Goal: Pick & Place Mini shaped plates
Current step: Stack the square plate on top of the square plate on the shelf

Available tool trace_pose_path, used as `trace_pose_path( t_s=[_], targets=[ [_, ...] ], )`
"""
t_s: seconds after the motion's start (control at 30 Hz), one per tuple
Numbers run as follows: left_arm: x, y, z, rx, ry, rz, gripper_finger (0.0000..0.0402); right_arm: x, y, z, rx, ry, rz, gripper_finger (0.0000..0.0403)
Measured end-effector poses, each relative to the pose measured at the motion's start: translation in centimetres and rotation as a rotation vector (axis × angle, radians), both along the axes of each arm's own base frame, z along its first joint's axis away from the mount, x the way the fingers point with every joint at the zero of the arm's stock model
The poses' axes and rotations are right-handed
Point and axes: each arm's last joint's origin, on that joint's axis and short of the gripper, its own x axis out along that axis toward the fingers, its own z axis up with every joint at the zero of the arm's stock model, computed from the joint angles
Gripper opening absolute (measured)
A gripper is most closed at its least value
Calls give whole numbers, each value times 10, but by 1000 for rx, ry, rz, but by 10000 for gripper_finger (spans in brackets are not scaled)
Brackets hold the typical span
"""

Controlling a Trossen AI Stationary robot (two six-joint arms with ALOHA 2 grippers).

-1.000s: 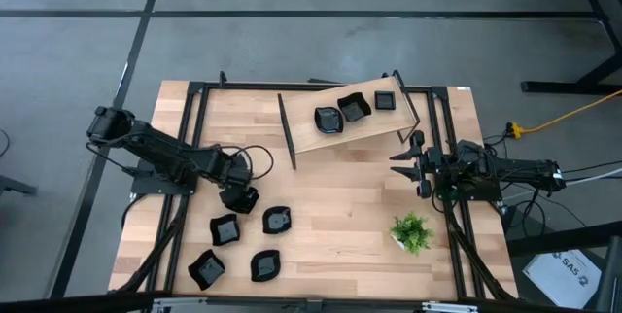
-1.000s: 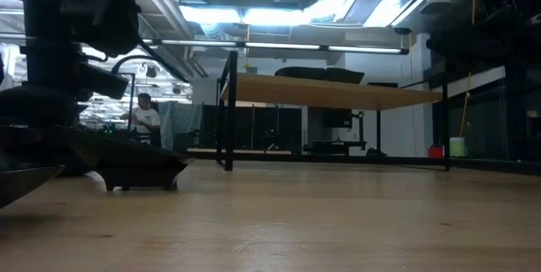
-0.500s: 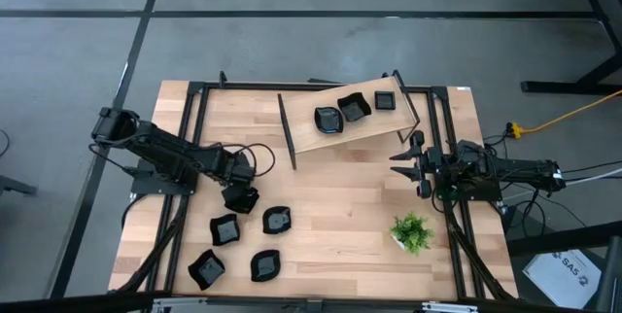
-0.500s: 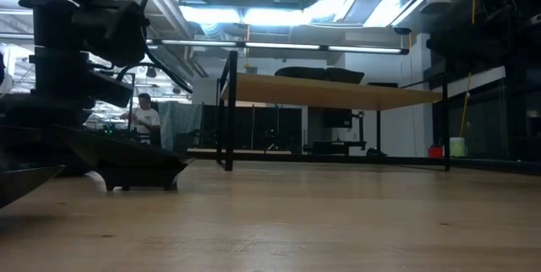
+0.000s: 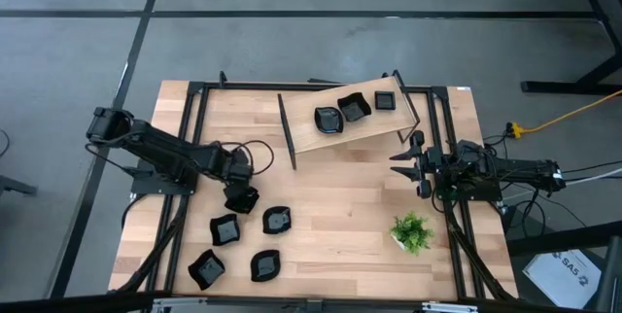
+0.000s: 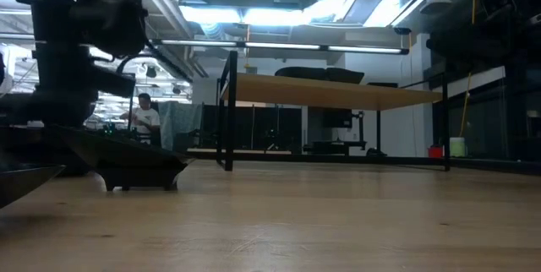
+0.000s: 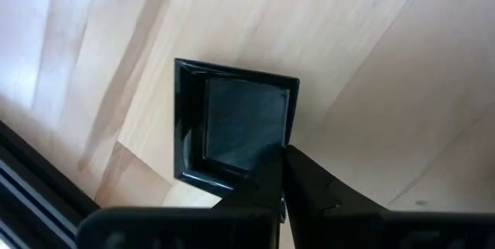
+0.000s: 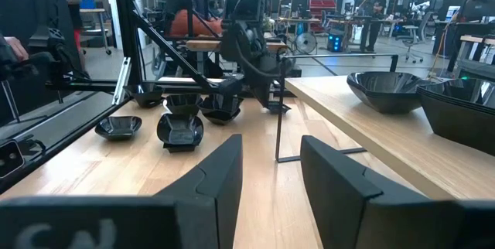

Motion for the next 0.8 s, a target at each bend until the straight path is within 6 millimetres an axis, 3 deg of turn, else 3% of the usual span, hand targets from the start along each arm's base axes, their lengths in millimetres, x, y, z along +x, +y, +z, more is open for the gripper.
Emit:
trace_pose_path(
  t_s=[0.5,0.8],
  targets=[
    [-6,3,39,57,-368,54,2,0,0,0,0,0,0,132],
    [-4,-2,60,149,-591,-9,2,0,0,0,0,0,1,132]
  ],
)
